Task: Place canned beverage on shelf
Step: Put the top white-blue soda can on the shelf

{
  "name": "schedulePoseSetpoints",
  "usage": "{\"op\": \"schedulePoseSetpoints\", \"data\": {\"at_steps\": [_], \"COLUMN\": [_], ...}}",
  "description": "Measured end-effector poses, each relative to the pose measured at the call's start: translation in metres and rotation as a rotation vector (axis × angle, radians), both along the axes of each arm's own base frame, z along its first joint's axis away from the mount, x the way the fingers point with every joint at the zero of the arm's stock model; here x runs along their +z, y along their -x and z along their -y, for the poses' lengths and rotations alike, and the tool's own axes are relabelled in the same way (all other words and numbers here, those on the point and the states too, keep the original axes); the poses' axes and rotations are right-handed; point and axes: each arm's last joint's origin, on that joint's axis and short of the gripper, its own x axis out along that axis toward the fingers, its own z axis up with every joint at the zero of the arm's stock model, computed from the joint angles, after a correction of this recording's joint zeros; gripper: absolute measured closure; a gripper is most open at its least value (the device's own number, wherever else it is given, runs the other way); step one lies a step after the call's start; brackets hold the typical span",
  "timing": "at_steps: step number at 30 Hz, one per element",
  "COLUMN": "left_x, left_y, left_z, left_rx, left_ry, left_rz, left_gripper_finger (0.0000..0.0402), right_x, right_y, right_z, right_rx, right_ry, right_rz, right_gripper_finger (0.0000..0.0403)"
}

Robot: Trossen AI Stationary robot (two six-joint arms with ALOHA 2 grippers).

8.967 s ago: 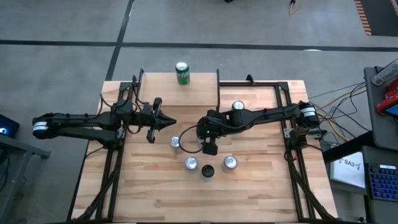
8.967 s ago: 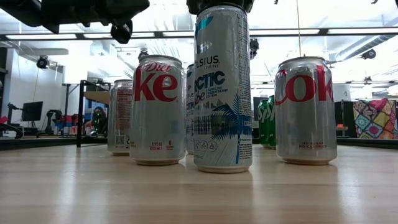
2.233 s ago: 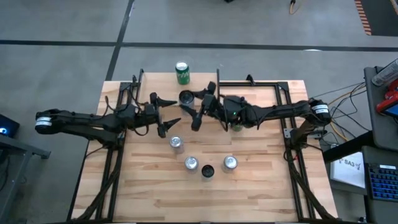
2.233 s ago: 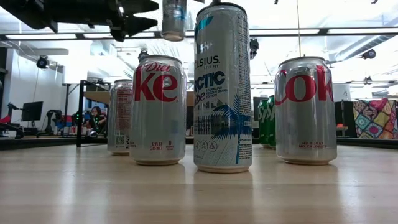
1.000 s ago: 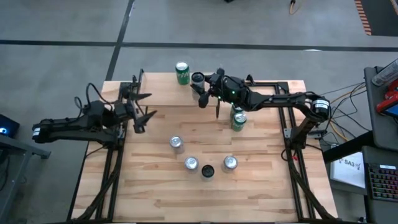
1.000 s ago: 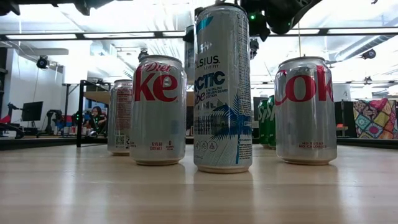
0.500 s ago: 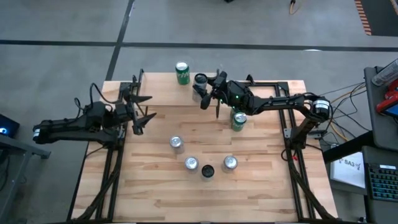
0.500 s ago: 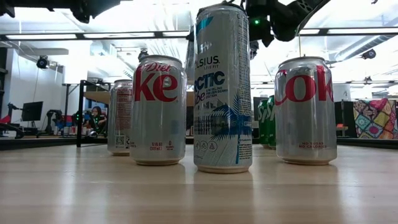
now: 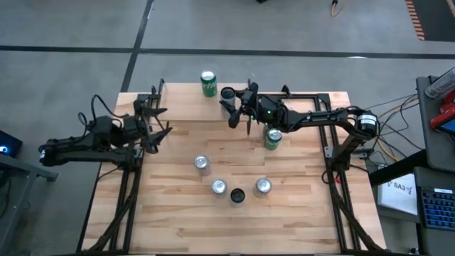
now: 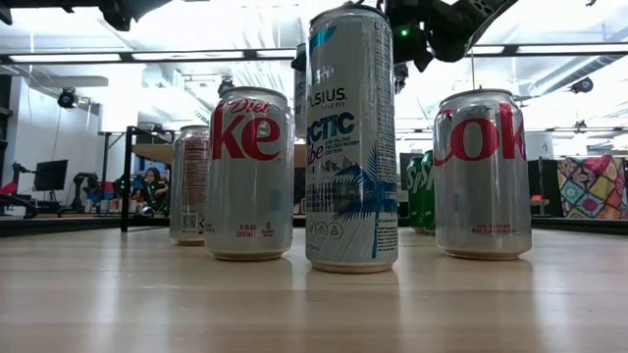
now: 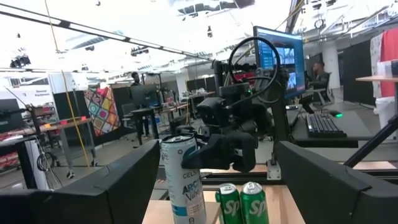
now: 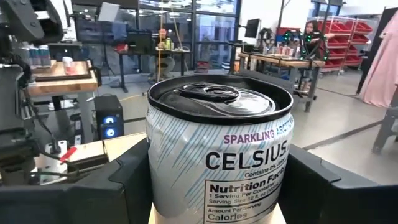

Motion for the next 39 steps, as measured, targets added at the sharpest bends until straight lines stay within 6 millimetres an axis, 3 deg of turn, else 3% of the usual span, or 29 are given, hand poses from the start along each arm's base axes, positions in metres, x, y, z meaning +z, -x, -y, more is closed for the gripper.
{"op": "schedulePoseSetpoints", "data": {"at_steps": [8,39], "left_x": [-0.0001,0.0], "left_y": [-0.0001,-0.0001], "left_z": [0.0,0.0], "left_rx": [-0.001,-0.002], "left_ry": [0.004,0.005], "left_rz": [0.0,0.001], "left_gripper_finger": [0.0092,0.0092], "right_x": [-0.0004,-0.0075], "right_y": [0.0013,0.0012], "right_z": [0.0022,0.0028], "right_rx": [-0.085,-0.121], "right_ry": [-0.038,-0.047], "right_rz": [0.018,-0.053], "right_gripper_finger": [0.0157,0.0154]}}
